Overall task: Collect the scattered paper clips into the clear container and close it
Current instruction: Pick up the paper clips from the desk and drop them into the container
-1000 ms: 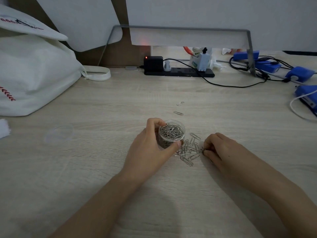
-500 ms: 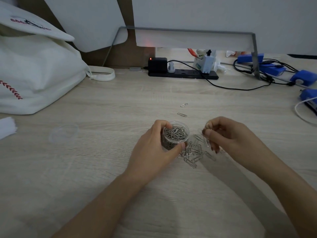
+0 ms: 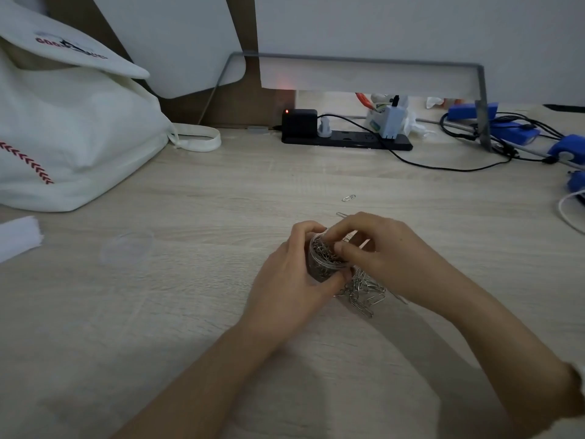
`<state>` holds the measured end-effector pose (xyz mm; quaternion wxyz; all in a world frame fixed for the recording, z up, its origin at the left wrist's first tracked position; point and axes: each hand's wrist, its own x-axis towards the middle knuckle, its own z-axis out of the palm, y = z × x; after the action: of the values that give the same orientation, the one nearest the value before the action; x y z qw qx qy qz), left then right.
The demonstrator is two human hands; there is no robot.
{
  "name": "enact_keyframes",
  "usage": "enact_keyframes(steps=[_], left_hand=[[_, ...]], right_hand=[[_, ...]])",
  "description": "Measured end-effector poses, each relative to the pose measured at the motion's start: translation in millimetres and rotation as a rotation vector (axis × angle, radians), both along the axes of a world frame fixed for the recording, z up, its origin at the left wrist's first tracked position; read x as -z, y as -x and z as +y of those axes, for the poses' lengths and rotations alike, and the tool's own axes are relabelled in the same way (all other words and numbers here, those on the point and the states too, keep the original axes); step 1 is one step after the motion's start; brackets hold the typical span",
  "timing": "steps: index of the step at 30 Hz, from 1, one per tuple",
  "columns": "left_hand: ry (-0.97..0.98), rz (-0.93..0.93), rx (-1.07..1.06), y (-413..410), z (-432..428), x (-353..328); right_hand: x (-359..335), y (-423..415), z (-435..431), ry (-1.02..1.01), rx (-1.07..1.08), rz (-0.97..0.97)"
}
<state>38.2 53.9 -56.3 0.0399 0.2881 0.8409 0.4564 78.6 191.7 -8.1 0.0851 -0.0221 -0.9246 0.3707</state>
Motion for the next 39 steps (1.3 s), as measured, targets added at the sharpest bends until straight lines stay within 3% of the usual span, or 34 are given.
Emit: enact_keyframes(steps=[4,9,15,19,27,31,33,39], left_hand=[[0.018,0.0,0.001,1,0,0],[0.015,-0.019,-0.023,1,-1,1],[-0.063,-0.049,-0.084,4,-2,3],[-0.084,-0.065,-0.103,6,-2,6],[-0.091,-0.05,-0.121,6,0,8],[-0.083,-0.047,-0.111,6,0,8],[-0.089,-0.046,-0.11,6,0,9],[-0.074,-0.045,-0.107,6,0,9]], right_hand=[[-3,8,21,0.064,0.095,0.077],[19,43,57,-0.093,0.263,0.028],[37,75,63,-0.302,0.089,-0.132],[37,64,59,-0.361,-0.015,-0.138],[39,-20,52,-0.273,-0.192,-0.036],[31,-49,56,-0.084,-0.092,0.01],[25,-58,63,-0.107,-0.008,0.039],[32,-69,69,-0.176,0.15,-0.143]])
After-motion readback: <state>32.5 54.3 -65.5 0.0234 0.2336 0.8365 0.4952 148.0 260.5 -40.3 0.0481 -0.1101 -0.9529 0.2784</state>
